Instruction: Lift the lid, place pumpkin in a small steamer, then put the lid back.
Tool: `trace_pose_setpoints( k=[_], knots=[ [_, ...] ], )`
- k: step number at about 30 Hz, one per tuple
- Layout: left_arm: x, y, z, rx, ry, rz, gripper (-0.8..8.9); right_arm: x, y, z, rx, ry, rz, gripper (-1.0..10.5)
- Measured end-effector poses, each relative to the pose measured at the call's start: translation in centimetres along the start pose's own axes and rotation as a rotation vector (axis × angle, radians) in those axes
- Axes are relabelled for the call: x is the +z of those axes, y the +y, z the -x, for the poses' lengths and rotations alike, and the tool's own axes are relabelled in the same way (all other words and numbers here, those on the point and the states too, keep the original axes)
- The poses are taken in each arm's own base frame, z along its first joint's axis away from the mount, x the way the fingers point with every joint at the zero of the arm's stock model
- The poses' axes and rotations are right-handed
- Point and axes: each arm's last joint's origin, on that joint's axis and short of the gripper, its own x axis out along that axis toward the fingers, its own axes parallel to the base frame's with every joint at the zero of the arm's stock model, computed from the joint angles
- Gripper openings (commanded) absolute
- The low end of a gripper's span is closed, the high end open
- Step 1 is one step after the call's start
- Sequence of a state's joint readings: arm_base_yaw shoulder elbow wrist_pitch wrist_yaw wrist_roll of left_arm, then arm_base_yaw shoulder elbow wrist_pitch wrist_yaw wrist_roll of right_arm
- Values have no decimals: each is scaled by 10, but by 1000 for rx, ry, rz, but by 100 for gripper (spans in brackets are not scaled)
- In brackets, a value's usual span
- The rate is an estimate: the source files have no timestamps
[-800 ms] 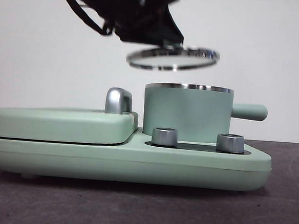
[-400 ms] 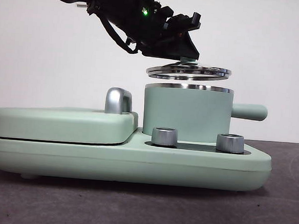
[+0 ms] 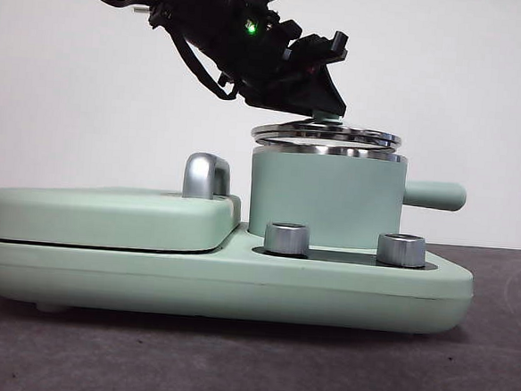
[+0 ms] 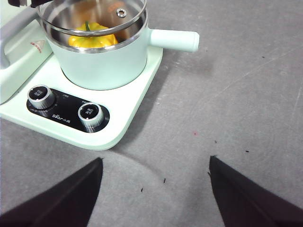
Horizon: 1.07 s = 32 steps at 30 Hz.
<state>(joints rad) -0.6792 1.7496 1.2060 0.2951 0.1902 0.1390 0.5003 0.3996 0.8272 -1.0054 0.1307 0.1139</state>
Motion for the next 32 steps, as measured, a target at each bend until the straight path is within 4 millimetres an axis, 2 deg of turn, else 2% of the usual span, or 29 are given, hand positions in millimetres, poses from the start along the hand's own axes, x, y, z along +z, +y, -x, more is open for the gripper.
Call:
trace_pose_setpoints(
  k=[4, 32],
  knots=[
    [0, -3, 0, -50, -7, -1, 9, 0, 0, 0, 0, 0, 0, 345],
    [-5, -6, -3, -34, 56, -5, 10, 0, 0, 0, -4, 0, 0, 345]
  ],
)
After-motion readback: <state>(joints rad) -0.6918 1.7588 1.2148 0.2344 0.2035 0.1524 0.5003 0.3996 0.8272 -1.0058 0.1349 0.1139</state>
